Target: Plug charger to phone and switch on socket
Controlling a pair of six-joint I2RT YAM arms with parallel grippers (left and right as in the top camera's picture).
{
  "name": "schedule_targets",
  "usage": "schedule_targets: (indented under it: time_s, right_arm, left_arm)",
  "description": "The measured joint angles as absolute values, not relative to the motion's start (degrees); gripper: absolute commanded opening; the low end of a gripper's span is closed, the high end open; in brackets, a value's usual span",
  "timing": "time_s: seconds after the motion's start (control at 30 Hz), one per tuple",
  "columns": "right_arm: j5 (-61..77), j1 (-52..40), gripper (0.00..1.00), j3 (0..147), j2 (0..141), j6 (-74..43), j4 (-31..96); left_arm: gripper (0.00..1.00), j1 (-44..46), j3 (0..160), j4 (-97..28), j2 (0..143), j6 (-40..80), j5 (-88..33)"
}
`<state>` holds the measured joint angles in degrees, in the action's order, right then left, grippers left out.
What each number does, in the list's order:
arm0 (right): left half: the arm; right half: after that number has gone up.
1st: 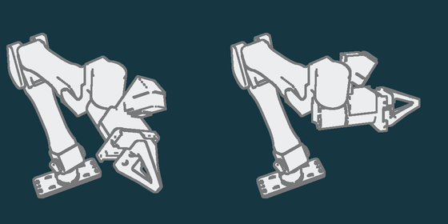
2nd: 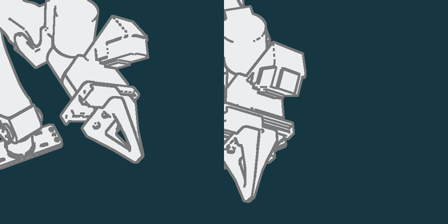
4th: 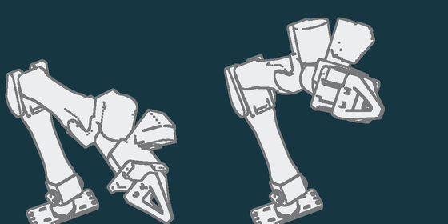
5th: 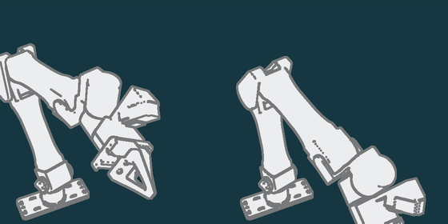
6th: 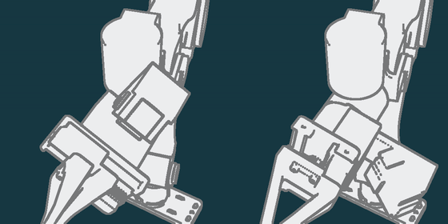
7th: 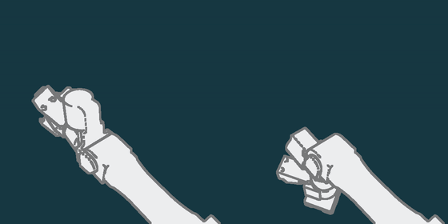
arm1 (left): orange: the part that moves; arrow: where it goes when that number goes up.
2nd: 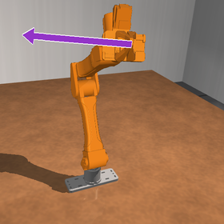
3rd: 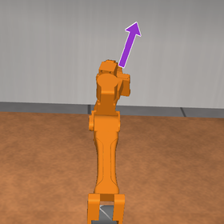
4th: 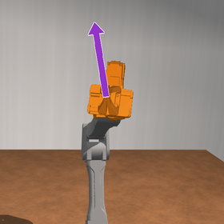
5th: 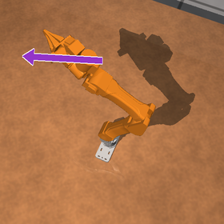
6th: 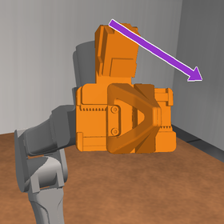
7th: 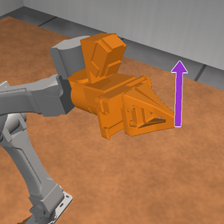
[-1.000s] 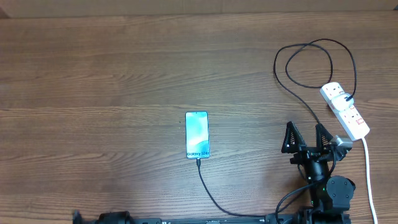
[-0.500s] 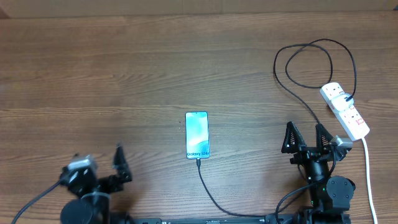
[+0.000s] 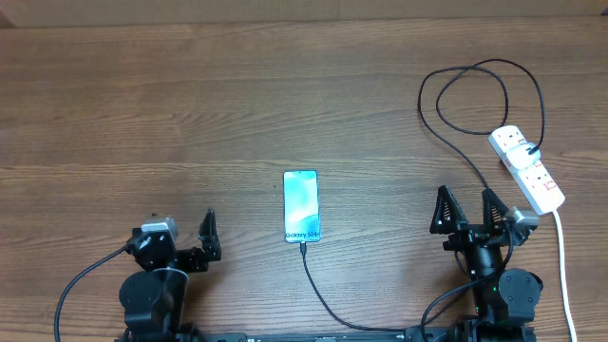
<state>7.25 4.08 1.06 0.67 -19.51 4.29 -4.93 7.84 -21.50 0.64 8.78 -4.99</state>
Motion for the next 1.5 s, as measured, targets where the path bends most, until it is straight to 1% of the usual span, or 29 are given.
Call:
schedule_targets:
  time_s: [0.2, 0.3, 0.83, 1.1, 1.5]
  right_arm:
    - [7.27, 4.08, 1.0, 1.06, 0.67, -19.51, 4.32]
    - [7.27, 4.08, 1.0, 1.06, 0.67, -19.51, 4.32]
    - [7.25, 4.08, 1.0, 1.06, 0.67, -19.49, 4.29]
    - [7.25, 4.08, 1.0, 1.06, 0.67, -19.49, 4.32]
    - [7.25, 4.08, 1.0, 1.06, 0.67, -19.51, 4.32]
  left_arm:
    - [1.0, -4.93, 4.58, -10.11, 0.64, 8.75, -5.41]
    - [1.0, -4.93, 3.03, -7.57, 0.64, 8.75, -5.41]
    - [1.0, -4.93, 2.13, -6.98, 0.64, 8.75, -5.58]
    - [1.0, -7.29, 1.34, -4.16, 0.64, 8.75, -5.58]
    - [1.0, -7.29, 0.78, -4.25, 0.64, 8.75, -5.58]
